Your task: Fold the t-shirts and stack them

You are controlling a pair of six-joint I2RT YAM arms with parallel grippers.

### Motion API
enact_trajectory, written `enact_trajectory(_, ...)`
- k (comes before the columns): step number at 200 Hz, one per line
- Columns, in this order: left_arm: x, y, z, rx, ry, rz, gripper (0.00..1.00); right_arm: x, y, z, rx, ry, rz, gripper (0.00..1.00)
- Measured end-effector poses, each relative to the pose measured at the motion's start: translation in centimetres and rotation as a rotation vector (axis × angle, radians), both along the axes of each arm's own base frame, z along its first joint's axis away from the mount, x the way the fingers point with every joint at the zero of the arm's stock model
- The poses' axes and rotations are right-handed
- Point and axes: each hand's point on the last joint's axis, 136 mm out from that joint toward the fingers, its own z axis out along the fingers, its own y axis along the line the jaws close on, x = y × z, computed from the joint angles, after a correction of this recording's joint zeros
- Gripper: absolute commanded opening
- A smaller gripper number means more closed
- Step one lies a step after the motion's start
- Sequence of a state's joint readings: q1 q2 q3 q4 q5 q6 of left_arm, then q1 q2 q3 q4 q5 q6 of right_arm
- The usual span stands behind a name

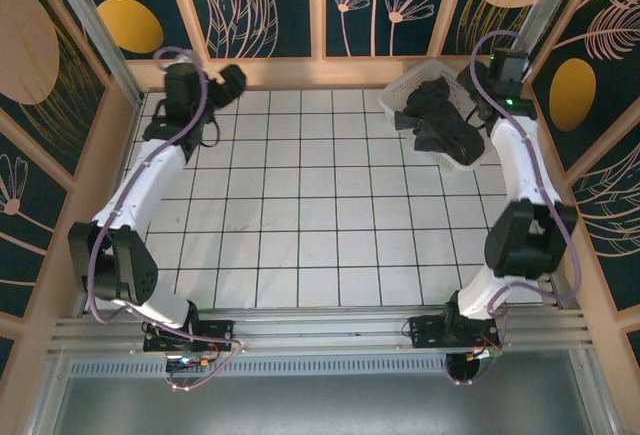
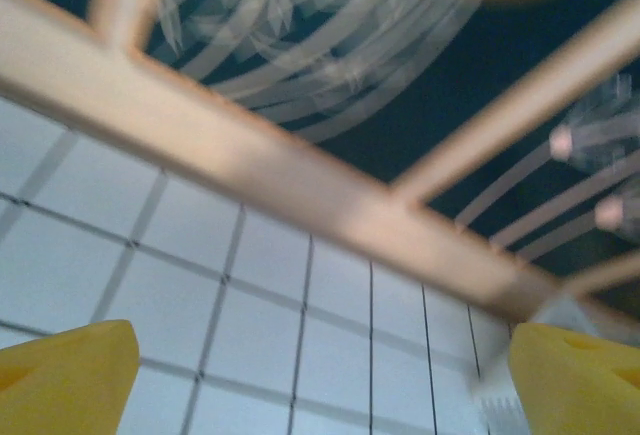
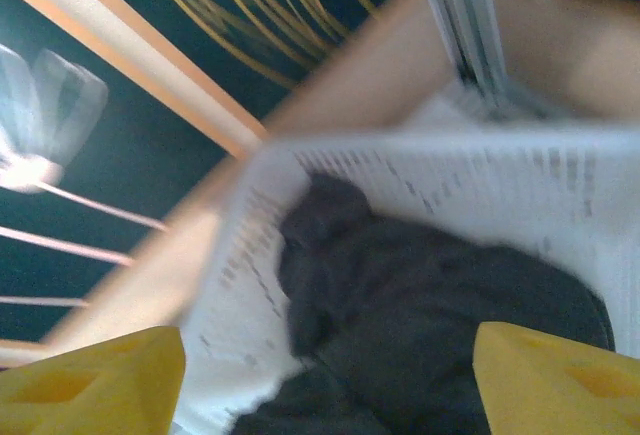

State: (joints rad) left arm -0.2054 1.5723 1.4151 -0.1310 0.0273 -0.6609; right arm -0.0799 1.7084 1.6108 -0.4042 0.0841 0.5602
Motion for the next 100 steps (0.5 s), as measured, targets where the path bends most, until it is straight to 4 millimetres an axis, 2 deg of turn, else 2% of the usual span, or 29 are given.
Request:
enact_trajectory(19,-1.8,-4.8,-1.5,0.031,0.058,-0.129,0.85,1.0,0.2,-5.5,0.051,0.153,0.002,0.73)
enact_trajectory(46,-4.4,-10.4,-2.3,0.056,0.087,-0.276,0.8,2.6,0.4,-10.8,0.102,0.293,-0.005,0.71)
enact_trajectory(74,-6.1,-13.5,-2.6,0.064,0.097,-0.358,0.74,4.3,0.6,-15.2,0.15,0.378,-0.026,0.7)
enact_trajectory(100,-6.7,-14.7,-3.1,0.066,0.109,-0.387,0.71,5.0,0.7,-18.9,0.192,0.45,-0.049,0.66)
